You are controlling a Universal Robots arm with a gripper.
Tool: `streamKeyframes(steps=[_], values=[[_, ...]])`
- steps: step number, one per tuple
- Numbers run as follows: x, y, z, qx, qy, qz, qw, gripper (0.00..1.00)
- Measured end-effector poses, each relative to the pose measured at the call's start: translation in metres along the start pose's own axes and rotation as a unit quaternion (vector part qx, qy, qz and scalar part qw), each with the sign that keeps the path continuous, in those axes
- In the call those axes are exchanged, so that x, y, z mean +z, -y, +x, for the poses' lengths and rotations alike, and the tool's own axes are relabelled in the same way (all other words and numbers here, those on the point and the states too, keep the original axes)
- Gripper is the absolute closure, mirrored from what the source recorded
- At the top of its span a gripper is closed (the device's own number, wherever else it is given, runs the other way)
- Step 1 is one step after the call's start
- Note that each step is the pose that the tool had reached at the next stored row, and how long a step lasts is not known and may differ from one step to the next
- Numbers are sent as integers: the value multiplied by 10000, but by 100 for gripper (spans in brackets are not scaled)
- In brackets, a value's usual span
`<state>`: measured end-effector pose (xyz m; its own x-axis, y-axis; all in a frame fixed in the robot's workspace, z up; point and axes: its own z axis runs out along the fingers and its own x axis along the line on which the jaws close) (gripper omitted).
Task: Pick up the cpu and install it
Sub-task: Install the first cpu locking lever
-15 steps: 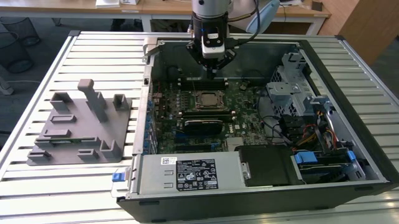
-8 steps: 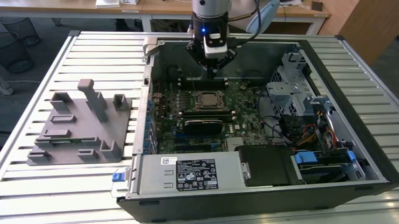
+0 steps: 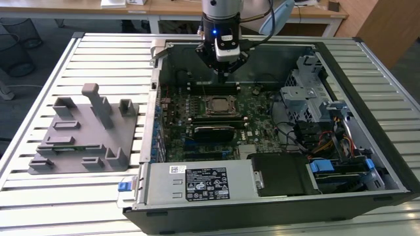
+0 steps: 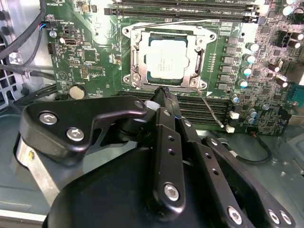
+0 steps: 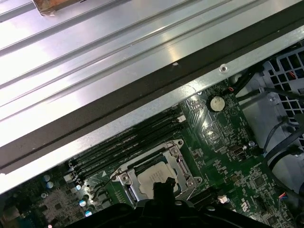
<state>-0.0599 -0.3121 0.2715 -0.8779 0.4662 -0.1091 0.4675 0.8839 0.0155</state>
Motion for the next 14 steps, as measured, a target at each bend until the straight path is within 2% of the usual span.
streamKeyframes(steps=[14], values=[[0, 0, 0, -168, -2, -18, 9999, 89]])
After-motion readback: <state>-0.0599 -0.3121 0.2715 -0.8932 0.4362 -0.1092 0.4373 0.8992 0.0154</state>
